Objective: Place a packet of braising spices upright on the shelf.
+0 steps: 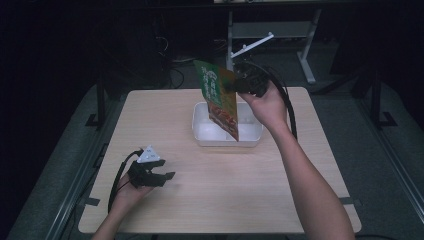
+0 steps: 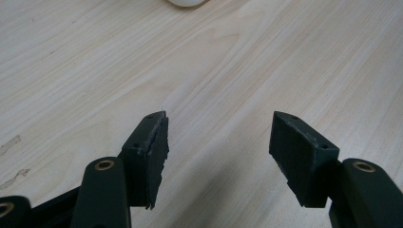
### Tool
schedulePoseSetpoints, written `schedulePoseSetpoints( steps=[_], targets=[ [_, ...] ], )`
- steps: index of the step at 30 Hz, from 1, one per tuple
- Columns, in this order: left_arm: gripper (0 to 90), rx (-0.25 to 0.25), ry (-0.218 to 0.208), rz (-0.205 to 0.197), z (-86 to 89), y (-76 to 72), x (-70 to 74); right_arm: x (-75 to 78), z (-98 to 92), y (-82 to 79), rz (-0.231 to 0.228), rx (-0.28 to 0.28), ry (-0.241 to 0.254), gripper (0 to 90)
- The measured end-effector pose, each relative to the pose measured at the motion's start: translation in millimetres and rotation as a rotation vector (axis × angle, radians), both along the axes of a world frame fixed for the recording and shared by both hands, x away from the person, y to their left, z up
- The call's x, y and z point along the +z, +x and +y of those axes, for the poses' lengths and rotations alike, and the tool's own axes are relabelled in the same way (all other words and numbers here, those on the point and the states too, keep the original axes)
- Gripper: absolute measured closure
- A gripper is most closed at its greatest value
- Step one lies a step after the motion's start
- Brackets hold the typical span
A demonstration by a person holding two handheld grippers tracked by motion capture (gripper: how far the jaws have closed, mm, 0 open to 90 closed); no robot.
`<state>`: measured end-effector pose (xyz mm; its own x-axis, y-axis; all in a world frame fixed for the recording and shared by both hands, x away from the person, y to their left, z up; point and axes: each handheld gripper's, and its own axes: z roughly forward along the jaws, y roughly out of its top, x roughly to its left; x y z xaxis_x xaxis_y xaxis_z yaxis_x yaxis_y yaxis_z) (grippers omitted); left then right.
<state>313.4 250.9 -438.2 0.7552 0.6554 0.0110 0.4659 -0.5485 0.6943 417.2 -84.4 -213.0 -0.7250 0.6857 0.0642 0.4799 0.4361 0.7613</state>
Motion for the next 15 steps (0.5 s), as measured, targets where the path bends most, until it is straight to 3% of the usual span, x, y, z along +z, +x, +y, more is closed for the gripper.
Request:
schedulePoseSetpoints(
  steps=[15],
  targets=[
    [38.1,0.004,-0.009,-0.006,1.5,-0.1,0.9,-10.9,15.6,15.1,-0.029,-0.031,-0.006,89.8]
  ],
)
